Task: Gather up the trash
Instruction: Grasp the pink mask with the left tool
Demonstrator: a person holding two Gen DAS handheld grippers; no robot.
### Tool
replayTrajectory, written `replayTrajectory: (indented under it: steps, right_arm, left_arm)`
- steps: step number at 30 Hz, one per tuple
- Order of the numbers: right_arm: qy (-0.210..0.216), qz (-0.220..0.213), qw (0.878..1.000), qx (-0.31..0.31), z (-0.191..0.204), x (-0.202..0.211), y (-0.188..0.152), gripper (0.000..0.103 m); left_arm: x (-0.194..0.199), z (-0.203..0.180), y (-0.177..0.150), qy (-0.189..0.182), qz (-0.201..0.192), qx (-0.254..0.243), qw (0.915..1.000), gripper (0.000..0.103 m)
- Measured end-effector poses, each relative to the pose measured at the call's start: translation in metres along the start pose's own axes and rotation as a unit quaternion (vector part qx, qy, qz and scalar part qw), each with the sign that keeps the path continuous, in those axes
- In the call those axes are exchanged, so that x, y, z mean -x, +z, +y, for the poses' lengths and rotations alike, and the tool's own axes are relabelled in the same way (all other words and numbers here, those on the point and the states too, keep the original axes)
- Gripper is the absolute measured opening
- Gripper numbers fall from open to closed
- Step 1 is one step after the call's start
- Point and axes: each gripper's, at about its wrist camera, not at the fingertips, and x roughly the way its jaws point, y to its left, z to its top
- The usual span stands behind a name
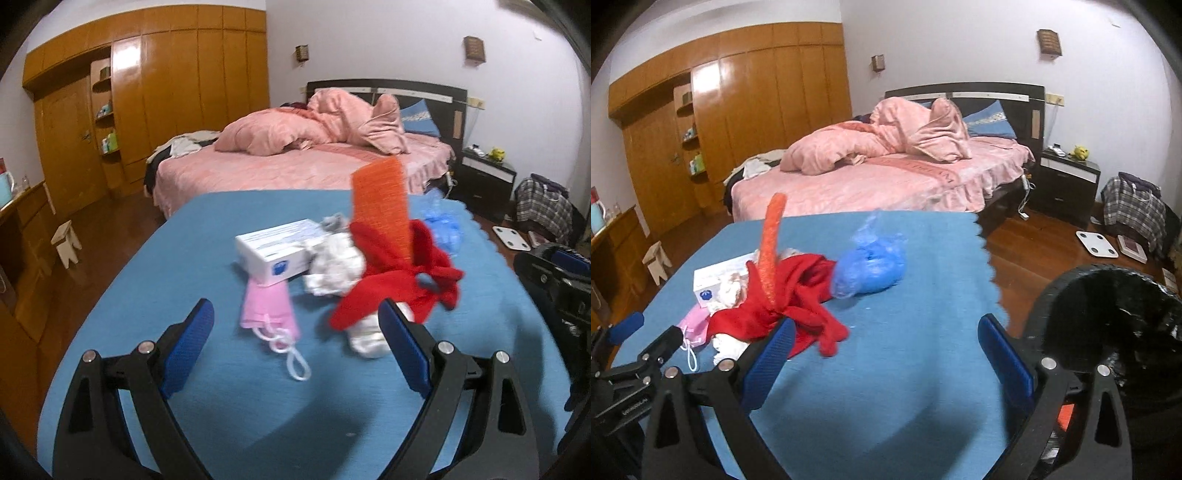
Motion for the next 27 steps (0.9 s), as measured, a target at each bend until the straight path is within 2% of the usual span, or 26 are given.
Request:
replayTrajectory:
  steps: [11,18,20,23,25,27]
  right_arm:
    - [-0.003,0.022,0.999,0.03,0.023,-0.016,-0.014,0.097]
    - [-0.002,0.026,0.999,0.042,0.027,-0.02,-0.017,0.097]
    - [-0.001,0.027,0.999,0.041,0.027,-0.02,-0.017,0.097]
    - [0.0,0.027,0.999,0.043,0.027,-0.02,-0.017,0.097]
    - [0.0,0.028,0.999,0.045,0.028,-0.021,-0.017,0.097]
    - [0.0,0.029,0.998,0.047,0.028,-0.022,-0.017,0.097]
  left_arm:
    - [-0.026,0.015,0.002,-0.002,0.033,0.01,0.9994,0.088]
    - [-0.044,0.013,0.006,-0.004,0.056,0.006,0.9984,0.08]
    - [-0.051,0.012,0.006,-0.005,0.068,0.006,0.9976,0.075]
    - [-0.064,0.013,0.005,-0.009,0.098,0.007,0.9952,0.059]
    - [-0.073,0.013,0.004,-0.018,0.119,0.007,0.9927,0.031]
    - [-0.077,0.015,0.004,-0.026,0.13,0.01,0.9911,0.023]
